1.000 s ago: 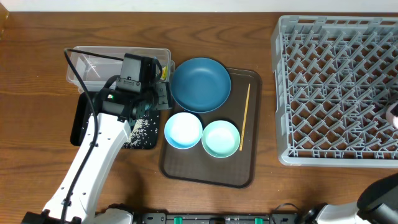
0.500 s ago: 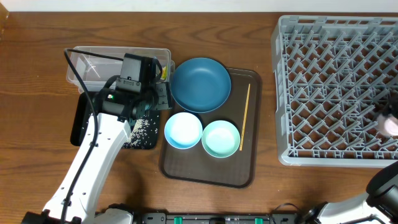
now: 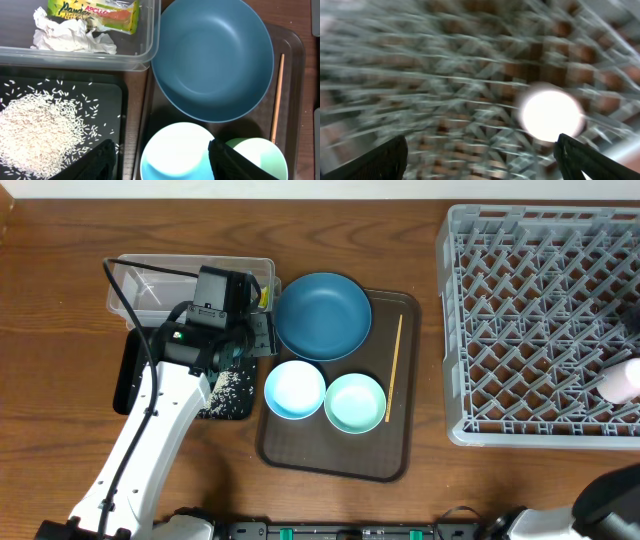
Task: Sort waste into correct bins and load items into the dishwasher rack
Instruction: 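Reach right gripper to the mint bowl and grasp its rim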
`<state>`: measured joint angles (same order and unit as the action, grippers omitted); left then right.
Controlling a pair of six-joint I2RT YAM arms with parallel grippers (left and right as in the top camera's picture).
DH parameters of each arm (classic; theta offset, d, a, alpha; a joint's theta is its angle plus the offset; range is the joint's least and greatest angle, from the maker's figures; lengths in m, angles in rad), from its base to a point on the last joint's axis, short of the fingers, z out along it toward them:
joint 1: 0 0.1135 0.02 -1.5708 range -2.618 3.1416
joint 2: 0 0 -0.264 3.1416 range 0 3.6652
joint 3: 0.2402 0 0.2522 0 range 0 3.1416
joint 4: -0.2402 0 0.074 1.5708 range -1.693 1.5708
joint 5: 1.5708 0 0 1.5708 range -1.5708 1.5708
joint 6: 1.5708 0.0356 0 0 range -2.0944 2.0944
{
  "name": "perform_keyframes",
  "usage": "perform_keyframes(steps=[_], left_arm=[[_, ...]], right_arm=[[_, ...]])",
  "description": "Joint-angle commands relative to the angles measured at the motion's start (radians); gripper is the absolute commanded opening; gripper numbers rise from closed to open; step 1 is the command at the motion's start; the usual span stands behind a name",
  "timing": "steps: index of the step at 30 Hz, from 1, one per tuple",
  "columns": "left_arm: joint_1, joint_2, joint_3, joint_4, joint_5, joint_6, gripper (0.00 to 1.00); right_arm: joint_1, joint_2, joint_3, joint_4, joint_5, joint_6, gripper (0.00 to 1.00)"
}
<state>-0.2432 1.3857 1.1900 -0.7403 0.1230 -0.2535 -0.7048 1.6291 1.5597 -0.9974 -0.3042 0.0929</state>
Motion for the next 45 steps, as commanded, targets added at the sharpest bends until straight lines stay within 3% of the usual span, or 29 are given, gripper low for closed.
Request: perform_keyframes(steps=[1, 6, 15, 25, 32, 38, 43, 45], left_arm=[[0.002, -0.005, 0.010, -0.005, -0.020, 0.013, 0.63], [0.003, -0.005, 0.009, -0.016, -0.022, 0.013, 0.63], [0.003, -0.005, 0.009, -0.053, -0.031, 0.013, 0.63], [0.003, -0.005, 0.009, -0.059, -0.031, 0.013, 0.63], [0.003, -0.005, 0.009, -0.060, -0.031, 0.013, 0.64], [0.003, -0.005, 0.009, -0.060, -0.031, 0.013, 0.64], [0.003, -0.005, 0.009, -0.060, -0.031, 0.013, 0.64], [0.003, -0.005, 0.009, -0.060, -0.031, 0.013, 0.64]], right_arm=[[0.092, -0.040, 0.023, -0.005, -0.279, -0.116, 0.92], [0.317, -0.039, 0.000, -0.033, -0.339, -0.257, 0.99], [0.693, -0.037, -0.114, 0.050, -0.296, -0.263, 0.98], [1.017, 0.021, -0.323, 0.199, -0.110, -0.224, 0.75], [1.115, 0.094, -0.429, 0.280, -0.055, -0.130, 0.63], [1.145, 0.161, -0.451, 0.282, -0.012, -0.087, 0.38], [1.134, 0.166, -0.449, 0.287, 0.079, -0.045, 0.01], [1.125, 0.157, -0.438, 0.284, 0.100, -0.045, 0.01]])
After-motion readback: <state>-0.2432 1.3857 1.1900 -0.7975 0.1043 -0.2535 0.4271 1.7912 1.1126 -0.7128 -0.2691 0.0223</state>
